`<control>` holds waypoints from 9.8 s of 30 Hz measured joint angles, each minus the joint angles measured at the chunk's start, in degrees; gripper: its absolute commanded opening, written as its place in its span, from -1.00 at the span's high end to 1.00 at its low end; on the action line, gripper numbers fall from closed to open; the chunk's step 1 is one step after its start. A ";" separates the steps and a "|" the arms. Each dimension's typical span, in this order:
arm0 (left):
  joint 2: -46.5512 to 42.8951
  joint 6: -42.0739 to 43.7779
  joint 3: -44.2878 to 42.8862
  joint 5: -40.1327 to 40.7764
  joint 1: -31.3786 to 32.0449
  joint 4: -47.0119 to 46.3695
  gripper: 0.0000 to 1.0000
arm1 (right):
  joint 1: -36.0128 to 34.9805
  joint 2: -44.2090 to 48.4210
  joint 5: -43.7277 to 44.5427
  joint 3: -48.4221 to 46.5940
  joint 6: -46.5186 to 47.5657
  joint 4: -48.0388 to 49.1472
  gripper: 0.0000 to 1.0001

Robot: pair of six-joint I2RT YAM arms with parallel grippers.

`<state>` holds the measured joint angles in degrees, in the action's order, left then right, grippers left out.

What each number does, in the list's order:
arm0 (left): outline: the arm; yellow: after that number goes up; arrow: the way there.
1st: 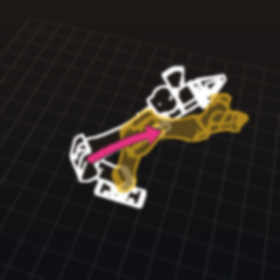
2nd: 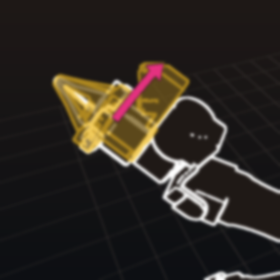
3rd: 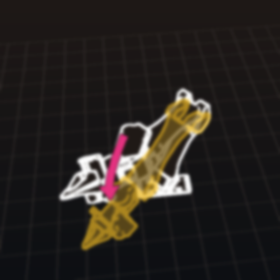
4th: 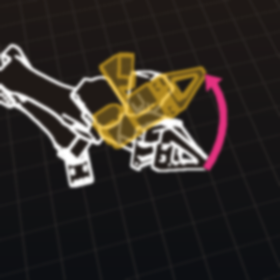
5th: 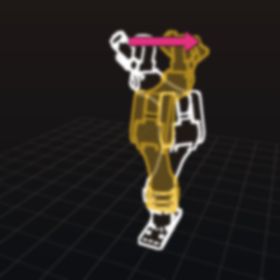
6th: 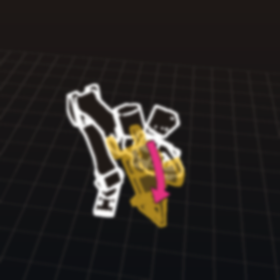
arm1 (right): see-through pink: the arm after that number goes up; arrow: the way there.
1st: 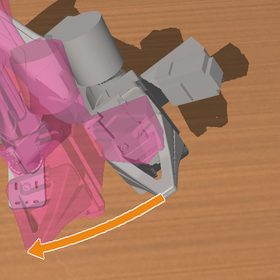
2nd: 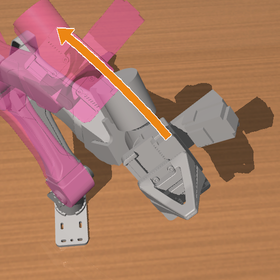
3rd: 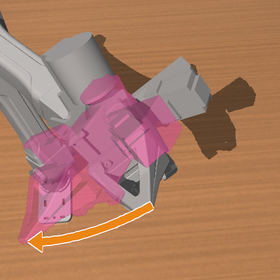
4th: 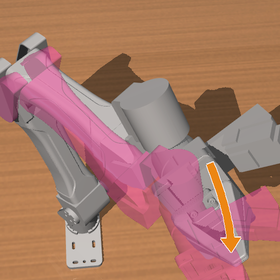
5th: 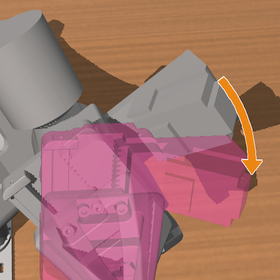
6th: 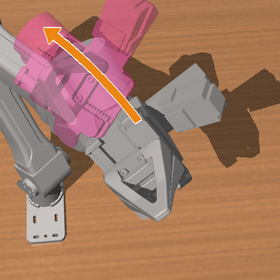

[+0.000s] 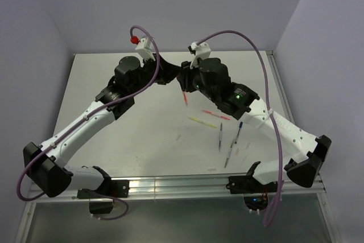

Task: Insert the pens into the pen caps
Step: Place the pen at the center of the board, then pick up the pen from the center of the board.

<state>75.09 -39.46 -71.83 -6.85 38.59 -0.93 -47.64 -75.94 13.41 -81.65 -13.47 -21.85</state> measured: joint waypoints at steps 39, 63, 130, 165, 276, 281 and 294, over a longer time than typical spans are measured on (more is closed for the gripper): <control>52.81 22.91 -34.91 23.82 -23.06 35.76 0.58 | 9.81 5.92 -4.59 10.47 -6.73 3.50 0.06; 46.29 17.07 -36.96 20.15 -24.87 33.18 -0.60 | 13.86 5.20 -5.88 11.02 -8.20 3.93 0.07; 23.41 -13.79 1.95 16.70 -40.87 21.24 0.28 | 20.09 -1.84 -7.58 24.11 -14.45 -0.22 0.36; -11.93 -13.92 21.11 3.19 -29.05 17.14 0.09 | 14.49 -13.29 -4.00 26.91 -77.64 -14.03 0.13; -21.66 -11.06 41.68 -36.11 -16.09 -23.80 -0.17 | -3.50 2.97 -15.76 16.65 -37.88 12.17 1.00; -21.75 -11.28 41.68 -36.74 -16.06 -24.68 -0.01 | -5.60 0.66 -15.04 14.56 -37.77 12.13 1.00; -22.91 -10.80 41.13 -37.07 -16.04 -23.80 0.76 | -7.52 0.02 -12.94 13.60 -37.18 12.04 1.00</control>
<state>52.18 -50.26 -30.70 -43.92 22.55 -24.73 -55.16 -75.92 0.47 -68.05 -50.65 -9.80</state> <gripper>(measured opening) 0.262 0.175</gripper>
